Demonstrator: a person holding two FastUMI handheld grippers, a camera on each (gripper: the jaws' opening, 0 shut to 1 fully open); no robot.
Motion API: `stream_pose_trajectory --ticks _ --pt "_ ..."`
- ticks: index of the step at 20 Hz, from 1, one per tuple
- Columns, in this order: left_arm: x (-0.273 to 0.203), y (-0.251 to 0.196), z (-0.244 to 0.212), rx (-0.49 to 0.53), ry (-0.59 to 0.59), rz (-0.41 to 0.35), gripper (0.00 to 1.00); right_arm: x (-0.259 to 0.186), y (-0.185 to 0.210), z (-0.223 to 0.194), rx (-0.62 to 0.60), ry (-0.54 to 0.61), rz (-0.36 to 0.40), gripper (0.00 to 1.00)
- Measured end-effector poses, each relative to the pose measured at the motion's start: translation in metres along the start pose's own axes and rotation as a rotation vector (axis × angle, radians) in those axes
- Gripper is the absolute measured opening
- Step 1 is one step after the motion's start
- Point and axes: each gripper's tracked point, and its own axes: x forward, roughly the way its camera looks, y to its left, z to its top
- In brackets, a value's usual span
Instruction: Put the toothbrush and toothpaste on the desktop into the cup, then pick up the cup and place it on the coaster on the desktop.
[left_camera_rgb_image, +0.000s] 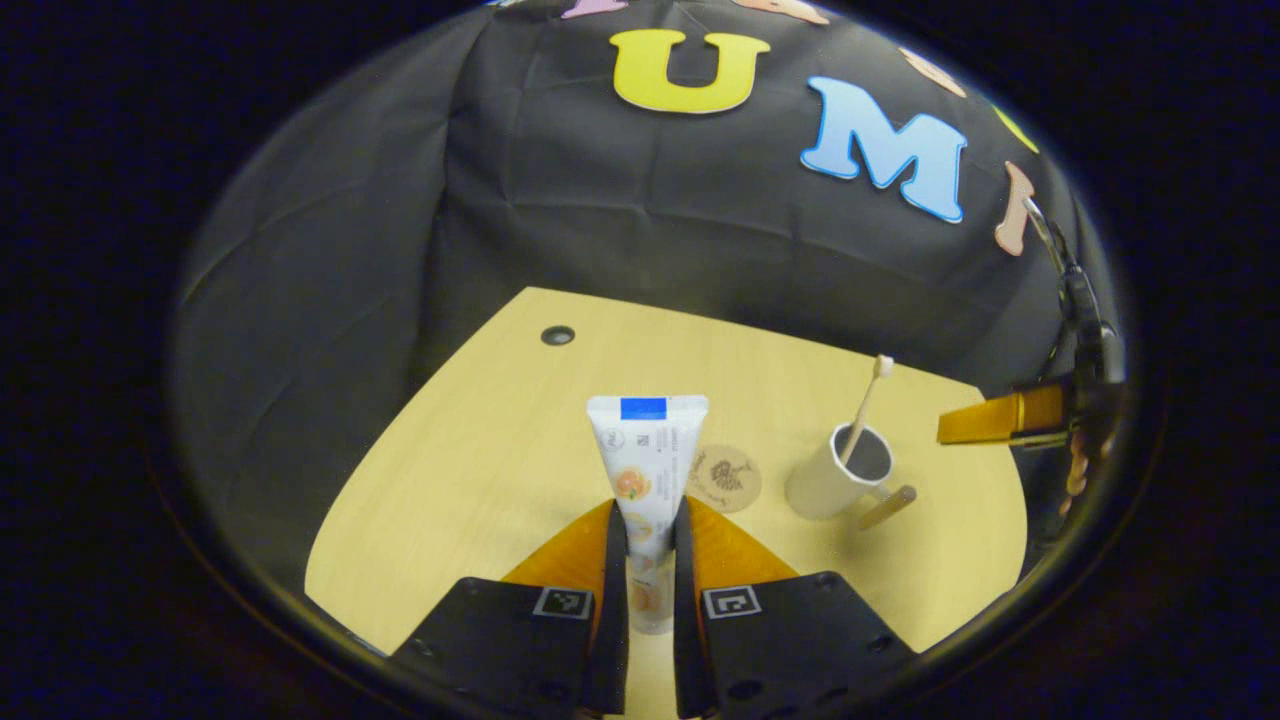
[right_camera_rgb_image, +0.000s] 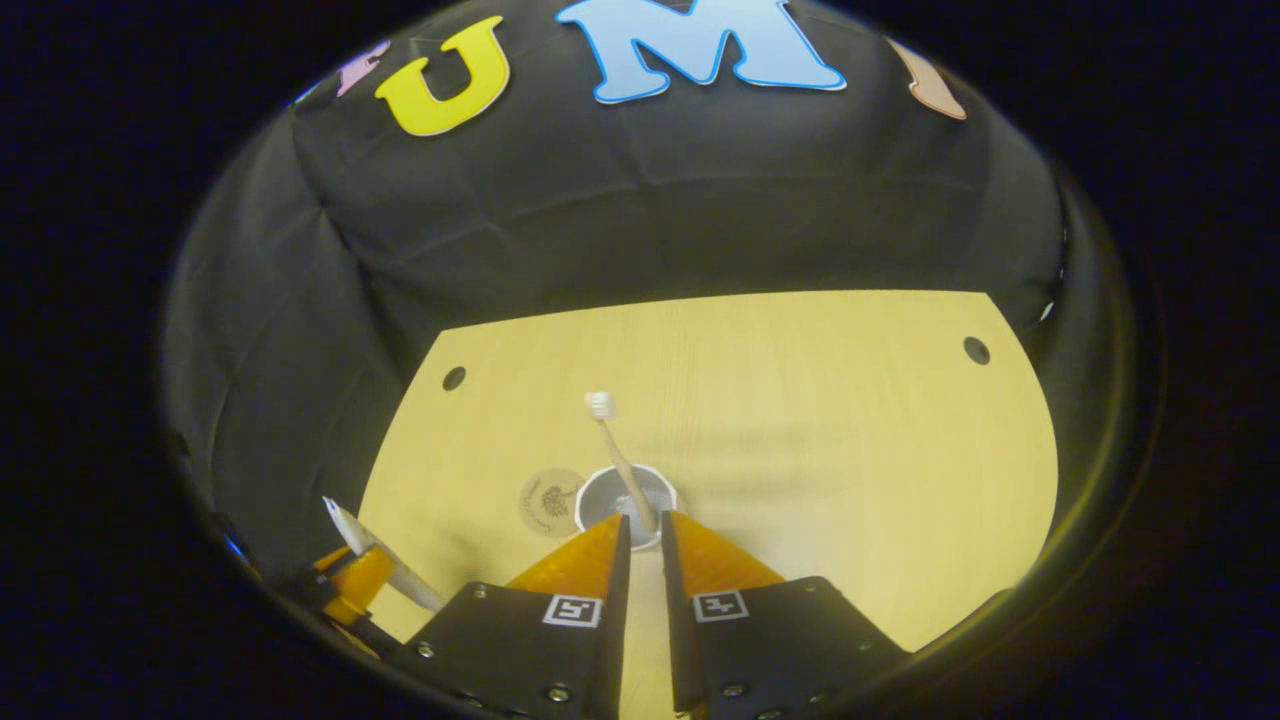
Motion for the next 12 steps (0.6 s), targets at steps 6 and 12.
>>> stream_pose_trajectory --ticks 6,12 --pt "0.015 -0.032 0.047 0.055 -0.064 -0.073 0.26 -0.019 -0.014 -0.022 0.029 -0.003 -0.014 0.19" --pt "0.037 -0.098 0.061 0.142 -0.067 -0.21 0.26 -0.031 -0.03 -0.051 0.1 0.009 -0.031 0.19"
